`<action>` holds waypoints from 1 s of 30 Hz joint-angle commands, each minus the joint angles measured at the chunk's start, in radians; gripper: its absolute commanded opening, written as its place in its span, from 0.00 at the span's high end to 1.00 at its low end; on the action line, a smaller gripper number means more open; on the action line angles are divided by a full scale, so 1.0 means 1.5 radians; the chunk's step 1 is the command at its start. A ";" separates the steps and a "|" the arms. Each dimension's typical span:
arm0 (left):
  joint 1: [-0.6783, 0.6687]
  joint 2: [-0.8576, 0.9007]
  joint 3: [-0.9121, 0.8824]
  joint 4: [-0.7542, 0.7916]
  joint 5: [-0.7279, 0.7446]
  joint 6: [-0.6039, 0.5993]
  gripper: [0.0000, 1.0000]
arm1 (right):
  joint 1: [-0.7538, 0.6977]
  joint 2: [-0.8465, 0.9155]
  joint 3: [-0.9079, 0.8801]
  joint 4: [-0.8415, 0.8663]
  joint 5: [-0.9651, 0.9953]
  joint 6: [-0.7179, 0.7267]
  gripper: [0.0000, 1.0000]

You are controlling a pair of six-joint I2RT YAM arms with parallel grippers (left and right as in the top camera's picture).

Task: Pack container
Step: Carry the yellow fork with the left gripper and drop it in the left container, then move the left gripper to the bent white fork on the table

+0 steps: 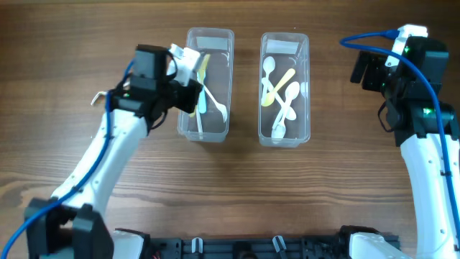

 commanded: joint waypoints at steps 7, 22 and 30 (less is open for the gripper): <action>0.010 -0.005 0.006 0.072 -0.055 -0.031 0.00 | 0.000 0.001 0.010 0.002 0.011 -0.006 0.00; 0.239 0.037 0.006 0.244 -0.366 -0.275 0.00 | 0.000 0.001 0.010 0.002 0.011 -0.006 0.00; 0.351 0.209 0.006 0.302 -0.363 -0.278 0.00 | 0.000 0.001 0.010 0.002 0.011 -0.006 0.00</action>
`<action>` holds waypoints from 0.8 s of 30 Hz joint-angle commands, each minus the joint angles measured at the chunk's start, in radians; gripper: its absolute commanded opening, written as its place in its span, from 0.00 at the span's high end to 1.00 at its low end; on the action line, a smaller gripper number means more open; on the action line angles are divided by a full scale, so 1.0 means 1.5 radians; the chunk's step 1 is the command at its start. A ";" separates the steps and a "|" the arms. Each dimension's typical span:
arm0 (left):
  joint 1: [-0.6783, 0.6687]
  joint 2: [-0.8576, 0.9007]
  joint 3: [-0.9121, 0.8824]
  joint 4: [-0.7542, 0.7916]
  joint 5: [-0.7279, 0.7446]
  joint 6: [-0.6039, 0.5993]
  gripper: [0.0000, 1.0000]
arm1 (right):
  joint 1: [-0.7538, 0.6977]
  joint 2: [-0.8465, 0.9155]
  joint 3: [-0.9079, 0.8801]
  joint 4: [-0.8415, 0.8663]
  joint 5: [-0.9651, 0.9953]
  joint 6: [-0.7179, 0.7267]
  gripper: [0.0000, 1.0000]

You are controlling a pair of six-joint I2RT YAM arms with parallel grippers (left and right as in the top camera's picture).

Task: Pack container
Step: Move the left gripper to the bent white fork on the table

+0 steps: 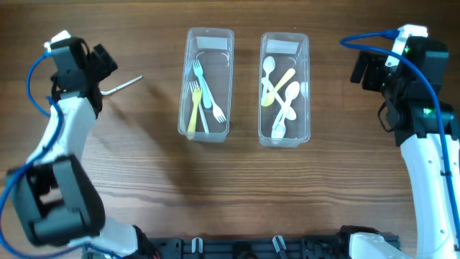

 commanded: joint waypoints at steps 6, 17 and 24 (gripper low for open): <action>0.050 0.143 0.006 0.090 -0.008 0.009 0.00 | 0.000 0.001 0.010 0.002 0.011 -0.006 0.00; 0.051 0.204 0.006 -0.011 -0.011 0.009 0.00 | 0.000 0.001 0.010 0.002 0.011 -0.006 0.00; 0.051 0.199 0.006 -0.163 -0.019 -0.046 0.00 | 0.000 0.001 0.010 0.002 0.011 -0.006 0.00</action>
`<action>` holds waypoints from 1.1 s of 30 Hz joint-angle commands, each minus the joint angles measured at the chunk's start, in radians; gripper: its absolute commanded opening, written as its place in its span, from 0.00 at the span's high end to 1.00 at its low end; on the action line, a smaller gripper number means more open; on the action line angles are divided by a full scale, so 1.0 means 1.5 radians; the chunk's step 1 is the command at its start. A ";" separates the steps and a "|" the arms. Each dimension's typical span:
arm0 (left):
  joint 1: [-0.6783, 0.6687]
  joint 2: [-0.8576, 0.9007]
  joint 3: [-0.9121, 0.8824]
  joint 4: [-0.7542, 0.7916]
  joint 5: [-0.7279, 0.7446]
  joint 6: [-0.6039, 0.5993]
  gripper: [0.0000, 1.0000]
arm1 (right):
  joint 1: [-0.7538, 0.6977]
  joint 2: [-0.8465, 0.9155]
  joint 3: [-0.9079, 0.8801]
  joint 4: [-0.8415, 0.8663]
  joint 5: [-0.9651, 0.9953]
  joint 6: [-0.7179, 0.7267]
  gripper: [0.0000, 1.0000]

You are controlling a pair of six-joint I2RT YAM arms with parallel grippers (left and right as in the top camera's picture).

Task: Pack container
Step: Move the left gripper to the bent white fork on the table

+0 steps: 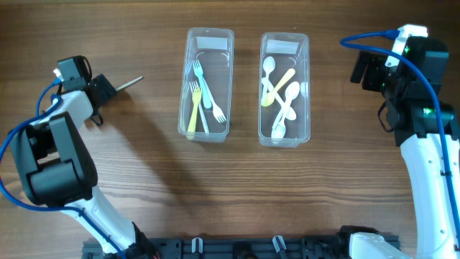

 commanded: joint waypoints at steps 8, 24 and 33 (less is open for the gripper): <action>-0.013 -0.058 -0.024 -0.146 -0.016 -0.113 0.00 | 0.000 0.001 0.010 0.002 0.011 -0.006 0.00; -0.069 -0.258 -0.019 -0.142 -0.078 -0.089 0.00 | 0.000 0.002 0.010 0.002 0.012 -0.006 0.00; -0.023 -0.253 -0.021 -0.198 -0.111 -0.089 0.00 | 0.000 0.002 0.010 0.002 0.011 -0.006 0.00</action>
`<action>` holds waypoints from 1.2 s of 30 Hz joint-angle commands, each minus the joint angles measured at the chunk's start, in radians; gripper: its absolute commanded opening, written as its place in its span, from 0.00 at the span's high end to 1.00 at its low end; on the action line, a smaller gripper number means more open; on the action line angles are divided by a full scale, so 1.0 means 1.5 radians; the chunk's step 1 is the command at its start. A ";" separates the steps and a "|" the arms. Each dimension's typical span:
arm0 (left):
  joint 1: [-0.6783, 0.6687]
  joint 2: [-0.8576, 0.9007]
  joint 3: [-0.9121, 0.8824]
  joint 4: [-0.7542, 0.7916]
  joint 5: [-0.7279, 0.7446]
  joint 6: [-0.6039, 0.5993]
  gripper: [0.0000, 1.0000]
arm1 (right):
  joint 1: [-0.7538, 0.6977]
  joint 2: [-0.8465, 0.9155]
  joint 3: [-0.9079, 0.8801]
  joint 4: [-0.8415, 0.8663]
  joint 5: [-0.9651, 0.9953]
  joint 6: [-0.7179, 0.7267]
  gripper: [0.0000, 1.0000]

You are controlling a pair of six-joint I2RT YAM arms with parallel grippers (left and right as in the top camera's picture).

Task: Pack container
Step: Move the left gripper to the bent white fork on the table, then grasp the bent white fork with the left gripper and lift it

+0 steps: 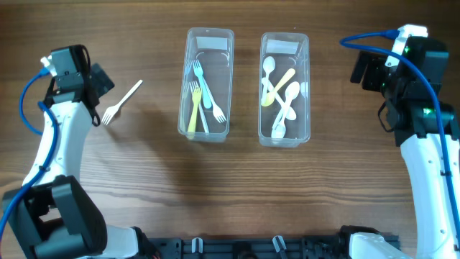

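Note:
Two clear tubs stand side by side at the back. The left tub (207, 129) holds a yellow fork (192, 108) and pale forks (208, 93). The right tub (284, 137) holds several spoons (282, 90), white and yellow. A white fork (122, 101) lies bare on the table left of the left tub, tines toward the front left. My left gripper (100, 78) hovers just up and left of that fork, apart from it, nothing seen in it. My right gripper (363, 72) stays far right of the spoon tub. Neither gripper's jaws can be made out.
The wooden table (230, 187) stretches to the front of the tubs. A blue cable (32, 108) loops beside the left arm, another over the right arm (431, 165).
My left gripper was over the white fork, hiding all but its handle; now it is up and to the left, and the whole fork shows, lying at a steeper slant. The right arm is unchanged.
My left gripper was over the left tub with a yellow fork at its fingers. Then the yellow fork lay in that tub and the arm was far left by a white fork on the table. Then it covered that fork. Now the fork lies free, turned.

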 commanded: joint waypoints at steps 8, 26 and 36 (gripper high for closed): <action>0.059 0.119 -0.008 -0.051 -0.012 -0.059 0.00 | 0.000 0.002 0.010 0.002 0.011 -0.006 0.00; 0.065 0.245 -0.008 -0.050 0.024 -0.059 0.00 | 0.000 0.002 0.010 0.002 0.011 -0.006 0.00; 0.035 0.245 -0.008 -0.121 0.083 -0.062 0.00 | 0.000 0.002 0.010 0.002 0.011 -0.006 0.00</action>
